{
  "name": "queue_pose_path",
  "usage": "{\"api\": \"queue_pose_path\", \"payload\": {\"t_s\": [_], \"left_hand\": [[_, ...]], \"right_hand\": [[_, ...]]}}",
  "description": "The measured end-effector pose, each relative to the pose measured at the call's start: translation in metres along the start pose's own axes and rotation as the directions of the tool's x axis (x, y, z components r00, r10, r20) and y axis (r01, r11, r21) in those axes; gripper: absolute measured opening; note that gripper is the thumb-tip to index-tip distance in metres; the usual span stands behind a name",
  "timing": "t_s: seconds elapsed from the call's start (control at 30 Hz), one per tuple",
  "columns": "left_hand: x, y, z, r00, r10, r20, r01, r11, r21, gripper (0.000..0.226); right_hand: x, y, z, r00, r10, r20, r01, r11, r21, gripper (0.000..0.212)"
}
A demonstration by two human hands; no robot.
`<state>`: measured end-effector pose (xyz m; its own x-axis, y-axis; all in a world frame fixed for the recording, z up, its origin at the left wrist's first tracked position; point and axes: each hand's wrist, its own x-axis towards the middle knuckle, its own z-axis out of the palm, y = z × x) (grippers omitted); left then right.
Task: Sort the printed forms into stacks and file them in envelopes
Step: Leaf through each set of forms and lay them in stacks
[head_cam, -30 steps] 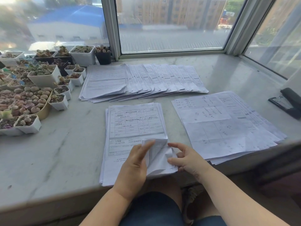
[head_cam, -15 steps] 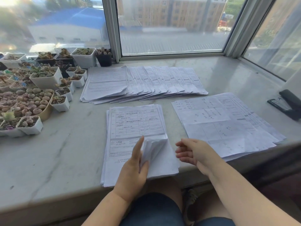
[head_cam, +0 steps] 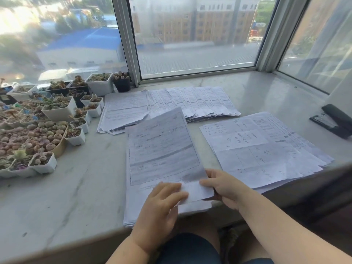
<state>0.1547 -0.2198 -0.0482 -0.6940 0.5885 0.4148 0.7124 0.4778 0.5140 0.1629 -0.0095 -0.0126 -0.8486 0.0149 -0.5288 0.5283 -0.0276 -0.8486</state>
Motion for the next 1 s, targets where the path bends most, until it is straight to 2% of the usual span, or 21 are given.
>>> {"api": "queue_pose_path", "payload": {"t_s": [0.17, 0.33, 0.4, 0.47, 0.57, 0.67, 0.73, 0.9, 1.0], "left_hand": [[0.02, 0.007, -0.016, 0.986, 0.116, -0.121, -0.097, 0.984, 0.151, 0.042], [0.057, 0.003, -0.022, 0.987, 0.156, -0.048, -0.141, 0.961, 0.237, 0.04], [0.073, -0.002, -0.021, 0.992, 0.122, 0.037, -0.127, 0.962, 0.244, 0.034], [0.089, -0.011, -0.019, 0.995, 0.072, 0.066, -0.084, 0.977, 0.194, 0.027], [0.12, -0.029, -0.019, 1.0, 0.006, -0.021, -0.004, 0.997, 0.081, 0.034], [0.158, -0.057, -0.019, 0.985, -0.081, -0.155, 0.085, 0.996, 0.02, 0.029], [0.185, -0.077, -0.015, 0.968, -0.169, -0.186, 0.172, 0.985, 0.005, 0.033], [0.259, -0.119, 0.014, 0.944, -0.306, -0.122, 0.314, 0.948, 0.049, 0.036], [0.295, -0.136, 0.041, 0.936, -0.338, -0.098, 0.344, 0.938, 0.048, 0.036]], "right_hand": [[-0.008, -0.01, -0.013, 0.986, -0.169, 0.0, 0.166, 0.968, 0.186, 0.027], [0.004, -0.024, -0.025, 0.984, -0.178, -0.004, 0.173, 0.948, 0.266, 0.022], [0.016, -0.032, -0.027, 0.984, -0.143, -0.105, 0.162, 0.967, 0.198, 0.023], [0.032, -0.044, -0.039, 0.939, -0.162, -0.305, 0.209, 0.97, 0.127, 0.026], [0.056, -0.073, -0.075, 0.833, -0.242, -0.498, 0.346, 0.929, 0.128, 0.016], [0.076, -0.11, -0.116, 0.75, -0.263, -0.608, 0.481, 0.847, 0.228, 0.013], [0.09, -0.134, -0.137, 0.713, -0.28, -0.642, 0.575, 0.759, 0.307, 0.019], [0.142, -0.177, -0.164, 0.735, -0.208, -0.646, 0.626, 0.576, 0.526, 0.022], [0.184, -0.19, -0.163, 0.796, -0.151, -0.586, 0.565, 0.533, 0.63, 0.018]]}}
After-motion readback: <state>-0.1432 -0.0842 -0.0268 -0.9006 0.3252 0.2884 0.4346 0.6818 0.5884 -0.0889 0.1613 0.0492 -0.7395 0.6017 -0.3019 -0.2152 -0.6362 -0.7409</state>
